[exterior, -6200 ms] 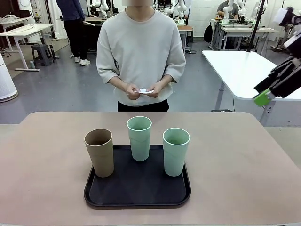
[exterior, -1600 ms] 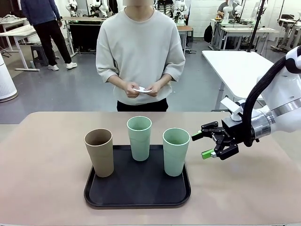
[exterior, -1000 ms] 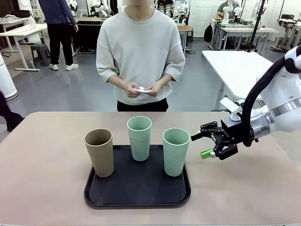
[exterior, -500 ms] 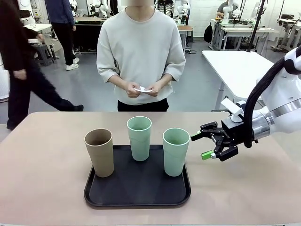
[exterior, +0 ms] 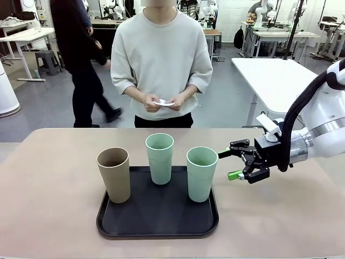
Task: Place coasters on the table and set cups on them.
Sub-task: Pick up one Reusable plastic cup and place it on a coaster set by the human.
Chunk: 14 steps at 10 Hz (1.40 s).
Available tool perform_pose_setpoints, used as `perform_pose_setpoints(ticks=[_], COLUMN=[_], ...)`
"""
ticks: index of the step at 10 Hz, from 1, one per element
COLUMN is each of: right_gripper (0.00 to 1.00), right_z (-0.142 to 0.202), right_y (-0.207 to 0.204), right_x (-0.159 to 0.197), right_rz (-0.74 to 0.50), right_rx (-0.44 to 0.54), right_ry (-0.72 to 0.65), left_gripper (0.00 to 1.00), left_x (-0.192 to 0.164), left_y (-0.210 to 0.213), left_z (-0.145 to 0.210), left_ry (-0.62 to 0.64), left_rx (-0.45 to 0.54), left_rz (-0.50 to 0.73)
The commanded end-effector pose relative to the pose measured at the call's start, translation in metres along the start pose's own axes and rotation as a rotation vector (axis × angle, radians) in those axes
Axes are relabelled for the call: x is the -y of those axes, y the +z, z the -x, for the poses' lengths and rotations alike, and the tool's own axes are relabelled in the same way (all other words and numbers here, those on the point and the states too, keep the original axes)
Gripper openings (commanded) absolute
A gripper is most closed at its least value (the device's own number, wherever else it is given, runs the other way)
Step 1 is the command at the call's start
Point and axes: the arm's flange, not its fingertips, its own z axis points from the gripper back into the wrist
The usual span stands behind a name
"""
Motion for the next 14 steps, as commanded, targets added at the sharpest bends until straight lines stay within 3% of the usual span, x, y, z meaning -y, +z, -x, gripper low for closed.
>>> perform_pose_setpoints(ticks=[1,14], right_gripper=[1.0,1.0], right_z=[0.01,0.031], right_y=[-0.005,-0.046], right_x=[-0.001,0.023], right_rz=[-0.001,0.024], right_rx=[0.048,-0.003], right_ry=[0.007,-0.003], left_gripper=[1.0,1.0], left_x=[0.001,0.001], left_y=[0.002,0.002], left_z=[0.0,0.0], left_ry=[0.0,0.0], left_rx=[0.012,0.012], left_rz=[0.011,0.011])
